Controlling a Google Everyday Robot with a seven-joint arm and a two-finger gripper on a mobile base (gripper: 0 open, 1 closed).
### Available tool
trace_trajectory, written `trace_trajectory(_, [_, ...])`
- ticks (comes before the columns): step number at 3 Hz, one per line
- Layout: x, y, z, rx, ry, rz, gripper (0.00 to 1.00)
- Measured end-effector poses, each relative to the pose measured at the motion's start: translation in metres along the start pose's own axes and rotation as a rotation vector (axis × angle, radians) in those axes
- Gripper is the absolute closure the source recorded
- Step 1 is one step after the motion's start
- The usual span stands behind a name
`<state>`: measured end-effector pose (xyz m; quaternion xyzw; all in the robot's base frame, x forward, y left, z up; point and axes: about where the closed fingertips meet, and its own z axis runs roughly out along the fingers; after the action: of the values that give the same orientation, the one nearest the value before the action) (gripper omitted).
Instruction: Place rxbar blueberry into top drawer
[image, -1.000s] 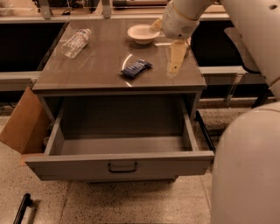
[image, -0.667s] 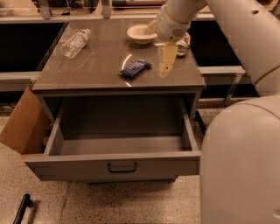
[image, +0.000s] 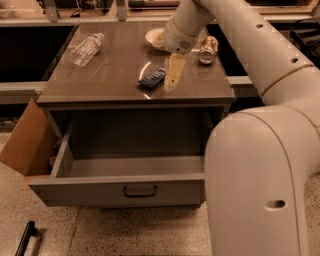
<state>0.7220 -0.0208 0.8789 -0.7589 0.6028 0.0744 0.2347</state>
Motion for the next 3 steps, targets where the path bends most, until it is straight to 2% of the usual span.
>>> trace_trajectory(1, [-0.001, -0.006, 0.017, -0.025, -0.038, 0.031, 0.0])
trace_trajectory(3, [0.007, -0.009, 0.034, -0.056, -0.071, 0.086, 0.0])
